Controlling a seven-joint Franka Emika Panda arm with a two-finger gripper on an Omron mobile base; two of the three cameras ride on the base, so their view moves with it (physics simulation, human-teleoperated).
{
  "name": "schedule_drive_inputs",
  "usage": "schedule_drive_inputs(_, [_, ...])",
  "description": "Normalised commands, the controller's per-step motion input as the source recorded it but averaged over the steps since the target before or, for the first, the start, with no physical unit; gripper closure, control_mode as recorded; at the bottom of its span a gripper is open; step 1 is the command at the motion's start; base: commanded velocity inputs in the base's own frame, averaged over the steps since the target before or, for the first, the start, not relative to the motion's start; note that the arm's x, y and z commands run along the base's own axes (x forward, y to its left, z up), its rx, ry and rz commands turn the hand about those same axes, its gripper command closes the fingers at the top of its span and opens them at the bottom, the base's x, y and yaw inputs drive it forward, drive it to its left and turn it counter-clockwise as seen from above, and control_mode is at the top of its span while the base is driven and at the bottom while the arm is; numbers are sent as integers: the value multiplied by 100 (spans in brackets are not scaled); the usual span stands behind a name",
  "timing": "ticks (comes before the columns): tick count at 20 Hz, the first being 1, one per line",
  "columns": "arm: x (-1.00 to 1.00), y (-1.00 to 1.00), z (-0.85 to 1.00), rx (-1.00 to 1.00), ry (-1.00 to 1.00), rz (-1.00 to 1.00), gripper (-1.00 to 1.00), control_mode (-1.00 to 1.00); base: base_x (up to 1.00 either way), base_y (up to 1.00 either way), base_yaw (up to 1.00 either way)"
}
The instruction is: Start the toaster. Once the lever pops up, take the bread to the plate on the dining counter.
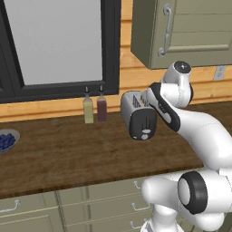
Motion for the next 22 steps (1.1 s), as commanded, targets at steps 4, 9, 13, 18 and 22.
schedule_drive_inputs(4, [0, 0, 0, 0, 0, 0, -100, -100, 0, 0, 0])
schedule_drive_inputs(9, [0, 0, 0, 0, 0, 0, -100, -100, 0, 0, 0])
schedule_drive_inputs(13, [0, 0, 0, 0, 0, 0, -100, -100, 0, 0, 0])
schedule_drive_inputs(18, [0, 0, 0, 0, 0, 0, -100, -100, 0, 0, 0])
schedule_drive_inputs(22, [0, 0, 0, 0, 0, 0, -100, -100, 0, 0, 0])
